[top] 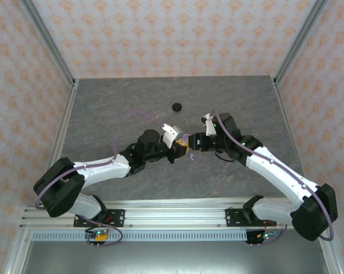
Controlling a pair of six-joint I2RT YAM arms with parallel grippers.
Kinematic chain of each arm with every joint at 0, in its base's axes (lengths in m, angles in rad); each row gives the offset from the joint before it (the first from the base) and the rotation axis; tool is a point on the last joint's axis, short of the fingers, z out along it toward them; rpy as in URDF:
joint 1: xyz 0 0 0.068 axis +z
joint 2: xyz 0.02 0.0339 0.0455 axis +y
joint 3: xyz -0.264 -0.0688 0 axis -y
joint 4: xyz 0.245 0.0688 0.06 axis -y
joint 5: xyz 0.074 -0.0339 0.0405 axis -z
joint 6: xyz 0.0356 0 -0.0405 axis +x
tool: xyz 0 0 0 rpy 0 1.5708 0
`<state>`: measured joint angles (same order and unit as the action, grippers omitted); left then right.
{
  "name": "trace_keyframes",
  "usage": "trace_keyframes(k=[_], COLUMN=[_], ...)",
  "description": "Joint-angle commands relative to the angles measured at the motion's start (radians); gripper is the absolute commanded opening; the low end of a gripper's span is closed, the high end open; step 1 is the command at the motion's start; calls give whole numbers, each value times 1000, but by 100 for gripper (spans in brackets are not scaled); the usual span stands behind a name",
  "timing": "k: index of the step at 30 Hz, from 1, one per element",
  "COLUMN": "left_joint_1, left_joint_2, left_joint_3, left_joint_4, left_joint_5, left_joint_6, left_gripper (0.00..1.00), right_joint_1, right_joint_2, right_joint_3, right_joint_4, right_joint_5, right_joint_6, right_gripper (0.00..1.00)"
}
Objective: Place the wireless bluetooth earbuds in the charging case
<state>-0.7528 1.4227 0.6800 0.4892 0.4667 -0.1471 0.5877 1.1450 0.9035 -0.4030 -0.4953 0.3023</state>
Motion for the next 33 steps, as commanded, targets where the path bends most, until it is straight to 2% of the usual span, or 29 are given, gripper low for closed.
trace_keyframes(k=[1,11,23,33], left_joint_1=[-4,-4,-5,-5], left_joint_2=[-43,-55,-52,-55], left_joint_3=[4,2,7,6], left_joint_4=[14,-1,8,6], left_joint_5=[-10,-46,-34,-8], left_joint_6=[32,33,29,35], left_gripper=[4,4,4,4], right_joint_1=[-3,-3,-2,-2], right_joint_2=[-3,-8,-5,-7], right_joint_3=[31,34,38,40], right_joint_4=[-44,-72,-91,-94], right_joint_5=[51,61,38,130], right_joint_6=[-1,-13,-33,-5], right_gripper=[45,45,45,45])
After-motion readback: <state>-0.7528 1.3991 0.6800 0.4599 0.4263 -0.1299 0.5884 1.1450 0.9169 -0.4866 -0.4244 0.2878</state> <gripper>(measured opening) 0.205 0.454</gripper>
